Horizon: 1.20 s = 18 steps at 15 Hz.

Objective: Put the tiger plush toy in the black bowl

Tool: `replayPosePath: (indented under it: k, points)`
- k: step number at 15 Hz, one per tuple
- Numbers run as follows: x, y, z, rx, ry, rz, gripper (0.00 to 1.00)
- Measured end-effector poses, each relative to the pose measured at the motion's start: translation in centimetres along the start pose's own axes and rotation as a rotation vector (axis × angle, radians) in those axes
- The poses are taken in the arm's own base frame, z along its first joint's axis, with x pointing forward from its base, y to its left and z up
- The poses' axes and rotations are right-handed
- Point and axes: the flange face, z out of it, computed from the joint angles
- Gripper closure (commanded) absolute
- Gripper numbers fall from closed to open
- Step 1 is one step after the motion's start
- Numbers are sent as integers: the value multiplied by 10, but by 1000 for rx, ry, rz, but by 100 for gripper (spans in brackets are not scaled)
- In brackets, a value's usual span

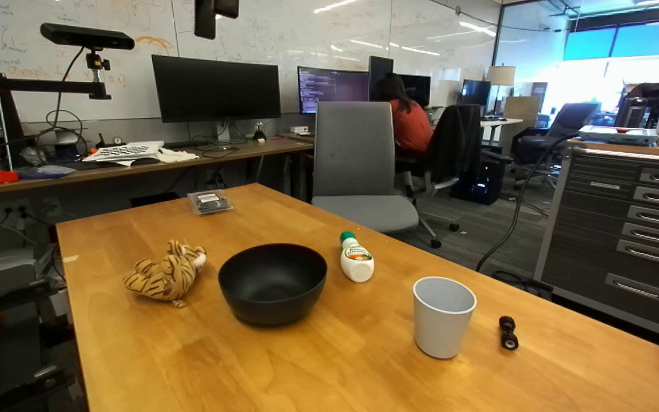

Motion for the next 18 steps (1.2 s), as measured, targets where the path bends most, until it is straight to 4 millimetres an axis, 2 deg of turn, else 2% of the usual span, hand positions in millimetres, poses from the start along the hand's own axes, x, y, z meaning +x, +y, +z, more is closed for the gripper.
replayPosePath:
  k: [3, 7, 10, 16, 17, 18]
  points:
    - [-2, -10, 20, 12, -41, -63, 0]
    - [-15, -36, 55, 22, -91, -228, 0]
    - [-36, -58, 84, 20, -58, -359, 0]
    - [-97, -98, 158, 16, 71, -546, 0]
    - [-100, -103, 163, 13, 109, -563, 0]
    - [-97, -108, 159, 9, 150, -577, 0]
